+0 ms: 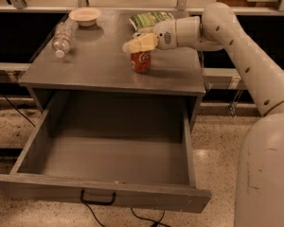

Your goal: Place coke can into top drawer

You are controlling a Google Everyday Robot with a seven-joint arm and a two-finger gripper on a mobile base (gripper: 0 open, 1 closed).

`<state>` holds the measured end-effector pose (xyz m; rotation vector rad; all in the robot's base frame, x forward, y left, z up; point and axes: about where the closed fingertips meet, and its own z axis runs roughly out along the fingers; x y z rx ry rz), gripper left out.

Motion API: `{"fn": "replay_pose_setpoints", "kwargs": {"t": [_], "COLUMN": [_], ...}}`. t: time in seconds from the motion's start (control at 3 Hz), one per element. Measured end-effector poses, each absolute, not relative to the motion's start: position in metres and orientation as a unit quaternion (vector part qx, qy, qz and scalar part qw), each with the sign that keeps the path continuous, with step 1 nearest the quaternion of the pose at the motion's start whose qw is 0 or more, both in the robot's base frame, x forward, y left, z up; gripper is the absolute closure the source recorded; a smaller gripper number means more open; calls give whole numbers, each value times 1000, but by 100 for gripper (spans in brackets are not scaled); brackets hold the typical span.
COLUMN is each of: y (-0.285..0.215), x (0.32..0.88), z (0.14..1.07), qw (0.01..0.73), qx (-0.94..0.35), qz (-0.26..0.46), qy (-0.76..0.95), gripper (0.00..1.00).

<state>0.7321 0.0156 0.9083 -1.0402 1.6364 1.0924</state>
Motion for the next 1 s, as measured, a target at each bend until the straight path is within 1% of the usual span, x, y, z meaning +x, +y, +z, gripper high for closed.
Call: {"fn": "replay_pose_setpoints", "kwargs": {"t": [0.33, 0.67, 1.0], "y": [16, 16, 16], "x": [732, 732, 732], "z": [908, 908, 908], "qw": [442, 442, 442], "qx": [-419, -419, -419], "qz": [440, 440, 440], "qy": [659, 659, 659], "gripper": [0, 17, 47]}}
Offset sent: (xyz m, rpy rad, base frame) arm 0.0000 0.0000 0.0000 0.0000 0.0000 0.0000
